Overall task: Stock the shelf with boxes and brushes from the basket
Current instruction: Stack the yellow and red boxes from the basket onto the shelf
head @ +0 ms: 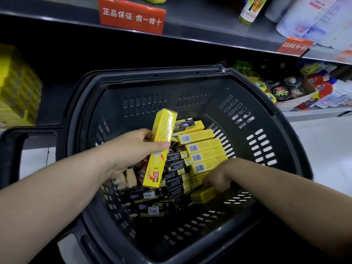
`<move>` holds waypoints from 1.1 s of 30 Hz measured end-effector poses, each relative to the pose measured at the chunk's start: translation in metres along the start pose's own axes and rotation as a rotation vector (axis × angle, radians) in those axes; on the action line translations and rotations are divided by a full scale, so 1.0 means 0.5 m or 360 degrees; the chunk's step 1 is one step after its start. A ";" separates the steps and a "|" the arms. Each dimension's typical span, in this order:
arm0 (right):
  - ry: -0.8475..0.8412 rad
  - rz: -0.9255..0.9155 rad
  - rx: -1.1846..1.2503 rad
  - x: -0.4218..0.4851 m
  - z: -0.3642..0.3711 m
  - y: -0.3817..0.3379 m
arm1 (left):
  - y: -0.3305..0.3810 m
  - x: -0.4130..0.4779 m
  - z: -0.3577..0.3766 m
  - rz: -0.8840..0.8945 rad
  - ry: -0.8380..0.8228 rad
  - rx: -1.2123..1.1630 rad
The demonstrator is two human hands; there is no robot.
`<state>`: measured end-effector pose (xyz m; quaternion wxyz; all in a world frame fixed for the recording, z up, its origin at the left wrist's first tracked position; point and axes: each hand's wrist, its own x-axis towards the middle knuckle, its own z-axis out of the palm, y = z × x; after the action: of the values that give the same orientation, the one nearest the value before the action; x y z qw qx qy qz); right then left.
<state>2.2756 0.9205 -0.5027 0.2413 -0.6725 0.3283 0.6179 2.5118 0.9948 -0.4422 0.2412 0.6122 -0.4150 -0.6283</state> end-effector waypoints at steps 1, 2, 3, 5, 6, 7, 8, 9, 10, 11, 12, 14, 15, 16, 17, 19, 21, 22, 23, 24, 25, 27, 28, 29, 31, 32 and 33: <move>-0.0076 0.0051 -0.0081 0.011 0.008 -0.005 | 0.002 0.001 -0.001 -0.0015 0.0015 -0.0027; -0.0100 0.0053 -0.0115 0.015 0.009 -0.010 | 0.002 0.001 -0.002 -0.0025 0.0032 -0.0028; -0.0107 0.0031 -0.0140 0.015 0.006 -0.013 | 0.001 0.003 -0.003 -0.0033 0.0050 -0.0004; -0.0097 -0.0011 -0.0260 0.016 -0.003 -0.015 | -0.003 0.005 -0.007 -0.0050 0.0082 0.0041; -0.0083 -0.0013 -0.0359 0.017 -0.005 -0.016 | -0.003 0.006 -0.008 -0.0058 0.0097 0.0042; -0.0072 -0.0006 -0.0452 0.018 -0.006 -0.018 | -0.003 0.005 -0.009 -0.0067 0.0110 0.0039; -0.0072 -0.0001 -0.0520 0.019 -0.005 -0.020 | -0.003 0.005 -0.010 -0.0076 0.0125 0.0038; -0.0072 0.0002 -0.0544 0.021 -0.003 -0.021 | -0.002 0.005 -0.012 -0.0082 0.0137 0.0037; -0.0069 0.0003 -0.0525 0.021 -0.003 -0.022 | -0.002 0.005 -0.013 -0.0085 0.0143 0.0033; -0.0058 -0.0010 -0.0484 0.020 -0.004 -0.023 | -0.002 0.005 -0.014 -0.0090 0.0142 0.0026; -0.0034 -0.0038 -0.0428 0.017 -0.007 -0.023 | -0.002 0.006 -0.014 -0.0096 0.0137 0.0019; 0.0066 -0.0107 -0.0258 0.004 -0.020 -0.013 | -0.002 0.005 -0.013 -0.0111 0.0115 0.0001; 0.0154 -0.0140 -0.0104 -0.011 -0.031 -0.006 | -0.001 0.005 -0.014 -0.0116 0.0106 -0.0010; 0.0281 -0.0168 0.0092 -0.031 -0.044 0.004 | 0.001 0.004 -0.013 -0.0119 0.0100 -0.0018; 0.0453 -0.0204 0.0309 -0.054 -0.058 0.015 | 0.001 0.004 -0.013 -0.0120 0.0098 -0.0021; 0.0802 -0.0389 0.0860 -0.103 -0.083 0.031 | 0.001 0.004 -0.011 -0.0119 0.0101 -0.0024; 0.0903 -0.0801 0.1574 -0.140 -0.097 0.027 | 0.003 0.005 -0.009 -0.0112 0.0097 -0.0073; 0.0894 -0.0998 0.1862 -0.152 -0.100 0.015 | 0.004 0.004 -0.007 -0.0108 0.0084 -0.0114; 0.0892 -0.1142 0.2062 -0.160 -0.102 0.000 | 0.007 0.003 -0.005 -0.0105 0.0063 -0.0159; 0.0905 -0.1225 0.2202 -0.164 -0.104 -0.018 | 0.009 0.002 -0.002 -0.0106 0.0046 -0.0207; 0.0941 -0.1257 0.2288 -0.165 -0.104 -0.035 | 0.011 0.001 0.000 -0.0104 0.0036 -0.0255; 0.1054 -0.1243 0.2354 -0.162 -0.103 -0.061 | 0.015 -0.002 0.002 -0.0073 0.0032 -0.0364; 0.1096 -0.1232 0.2382 -0.161 -0.102 -0.070 | 0.016 -0.004 0.001 -0.0057 0.0028 -0.0414; 0.1124 -0.1230 0.2418 -0.161 -0.103 -0.075 | 0.018 -0.006 0.000 -0.0046 0.0017 -0.0445; 0.1172 -0.1242 0.2473 -0.162 -0.105 -0.082 | 0.019 -0.009 -0.002 -0.0020 -0.0015 -0.0435; 0.1199 -0.1254 0.2480 -0.162 -0.107 -0.083 | 0.020 -0.012 -0.004 0.0000 -0.0018 -0.0411; 0.1221 -0.1274 0.2473 -0.164 -0.110 -0.083 | 0.023 -0.015 -0.005 0.0021 -0.0012 -0.0399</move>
<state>2.3417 0.9198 -0.4186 0.6899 -0.5435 0.4492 -0.1638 2.5131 0.9940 -0.4284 0.3184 0.5722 -0.3382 -0.6759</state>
